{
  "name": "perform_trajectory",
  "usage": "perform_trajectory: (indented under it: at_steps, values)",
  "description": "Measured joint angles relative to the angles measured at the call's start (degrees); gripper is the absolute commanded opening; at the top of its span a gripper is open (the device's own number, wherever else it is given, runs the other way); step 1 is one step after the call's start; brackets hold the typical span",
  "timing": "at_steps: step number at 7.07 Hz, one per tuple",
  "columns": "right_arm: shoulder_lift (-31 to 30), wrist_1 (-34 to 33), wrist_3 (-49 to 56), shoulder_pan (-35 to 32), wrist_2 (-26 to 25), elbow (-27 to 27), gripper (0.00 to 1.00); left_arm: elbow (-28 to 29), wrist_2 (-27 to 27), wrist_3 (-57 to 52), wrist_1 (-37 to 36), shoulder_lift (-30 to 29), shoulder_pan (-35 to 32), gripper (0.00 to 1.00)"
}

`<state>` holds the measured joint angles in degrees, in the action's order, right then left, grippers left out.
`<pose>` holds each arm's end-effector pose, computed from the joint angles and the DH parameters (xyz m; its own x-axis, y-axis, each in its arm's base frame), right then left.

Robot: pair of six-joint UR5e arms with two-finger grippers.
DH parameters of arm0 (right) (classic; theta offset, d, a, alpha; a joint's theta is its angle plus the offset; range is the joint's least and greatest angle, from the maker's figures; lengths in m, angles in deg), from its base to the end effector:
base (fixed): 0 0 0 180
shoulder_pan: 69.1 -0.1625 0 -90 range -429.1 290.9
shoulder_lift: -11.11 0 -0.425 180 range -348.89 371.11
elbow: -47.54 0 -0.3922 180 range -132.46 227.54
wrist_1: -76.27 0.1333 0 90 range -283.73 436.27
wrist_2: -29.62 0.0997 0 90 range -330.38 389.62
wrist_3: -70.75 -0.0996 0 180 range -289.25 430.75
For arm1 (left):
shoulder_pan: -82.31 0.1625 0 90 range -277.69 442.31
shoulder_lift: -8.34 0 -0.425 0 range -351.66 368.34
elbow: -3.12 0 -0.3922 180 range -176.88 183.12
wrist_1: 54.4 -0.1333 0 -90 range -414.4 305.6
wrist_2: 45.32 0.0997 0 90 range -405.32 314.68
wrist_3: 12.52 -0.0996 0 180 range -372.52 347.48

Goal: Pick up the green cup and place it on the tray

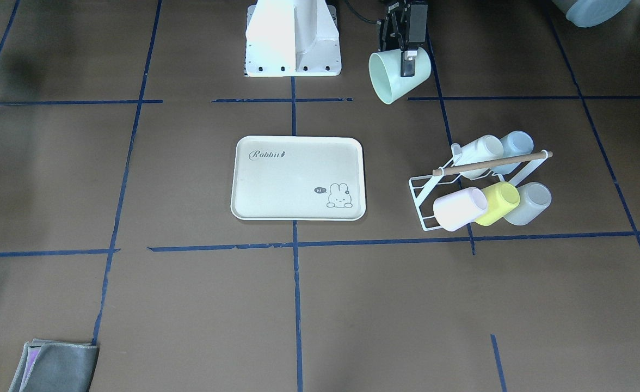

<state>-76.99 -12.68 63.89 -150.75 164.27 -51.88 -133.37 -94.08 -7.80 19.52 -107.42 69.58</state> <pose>-0.0116 -0.5150 0.5581 0.6941 -0.1350 0.7071 0.0594 0.9896 0.1307 0.3678 -0.2871 0.1306 0.7422 0.6006 0.2974 -0.4836 0.1727 0.8581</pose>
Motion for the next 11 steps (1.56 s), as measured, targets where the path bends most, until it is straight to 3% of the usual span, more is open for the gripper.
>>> perform_trajectory:
  at_steps: [2,6,11]
  values:
    - [-0.05,0.00,-0.08,0.00,0.00,-0.54,1.00,5.82,-0.46,9.44,15.63,-0.05,-0.18,0.13]
    - [0.02,0.00,-0.17,0.00,-0.06,-1.33,1.00,25.49,-1.11,21.63,52.96,-0.02,-2.07,0.11]
    - [-0.51,-0.13,0.09,-0.70,0.02,-0.78,1.00,48.77,-5.20,23.11,83.58,-3.75,-3.09,0.11]
